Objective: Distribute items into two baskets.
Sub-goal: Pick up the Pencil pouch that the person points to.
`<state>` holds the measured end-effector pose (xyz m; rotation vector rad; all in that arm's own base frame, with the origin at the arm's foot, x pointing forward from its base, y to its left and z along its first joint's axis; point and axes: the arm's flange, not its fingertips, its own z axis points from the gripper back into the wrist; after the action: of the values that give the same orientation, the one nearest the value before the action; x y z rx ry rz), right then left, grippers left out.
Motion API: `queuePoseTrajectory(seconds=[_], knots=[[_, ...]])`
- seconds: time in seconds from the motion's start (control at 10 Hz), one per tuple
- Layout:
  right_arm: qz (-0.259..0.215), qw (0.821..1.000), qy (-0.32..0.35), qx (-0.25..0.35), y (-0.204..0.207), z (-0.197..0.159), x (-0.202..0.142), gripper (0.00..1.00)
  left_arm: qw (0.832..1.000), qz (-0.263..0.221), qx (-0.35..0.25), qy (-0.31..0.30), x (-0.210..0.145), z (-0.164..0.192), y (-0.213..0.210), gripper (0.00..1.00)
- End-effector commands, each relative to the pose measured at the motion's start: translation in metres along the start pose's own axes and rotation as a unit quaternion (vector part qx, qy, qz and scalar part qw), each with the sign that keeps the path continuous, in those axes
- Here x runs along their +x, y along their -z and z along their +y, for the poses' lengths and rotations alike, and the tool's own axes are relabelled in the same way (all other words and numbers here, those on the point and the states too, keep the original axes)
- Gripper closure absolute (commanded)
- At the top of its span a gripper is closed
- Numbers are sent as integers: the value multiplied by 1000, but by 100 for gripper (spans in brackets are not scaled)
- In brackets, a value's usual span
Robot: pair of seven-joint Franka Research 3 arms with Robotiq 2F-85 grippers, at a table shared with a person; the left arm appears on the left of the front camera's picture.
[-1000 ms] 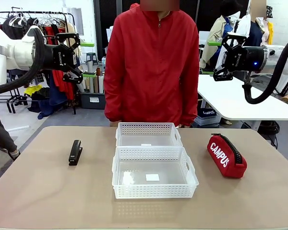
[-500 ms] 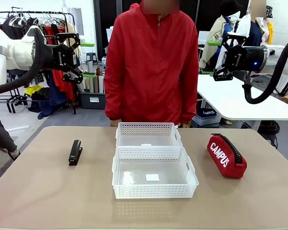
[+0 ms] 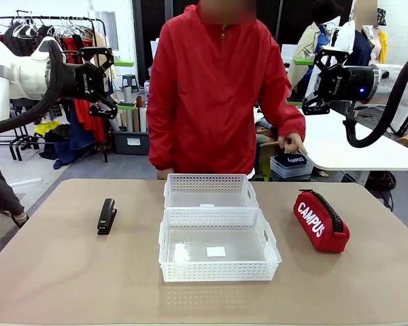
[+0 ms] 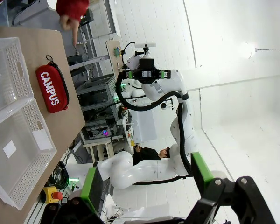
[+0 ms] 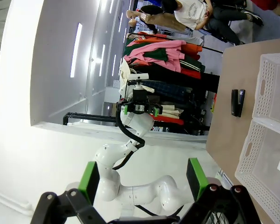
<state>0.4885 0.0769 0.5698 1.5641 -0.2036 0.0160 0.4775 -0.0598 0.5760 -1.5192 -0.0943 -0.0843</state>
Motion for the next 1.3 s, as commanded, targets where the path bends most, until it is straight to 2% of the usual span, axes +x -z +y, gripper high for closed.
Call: queuePoseTrajectory(seconds=[0.0,1.2], knots=[[-5,1000,2,-6,1,2,0,0,1000,-1,-1,1,0,-1,-1,0],[-5,1000,2,-6,1,2,0,0,1000,-1,-1,1,0,-1,-1,0]])
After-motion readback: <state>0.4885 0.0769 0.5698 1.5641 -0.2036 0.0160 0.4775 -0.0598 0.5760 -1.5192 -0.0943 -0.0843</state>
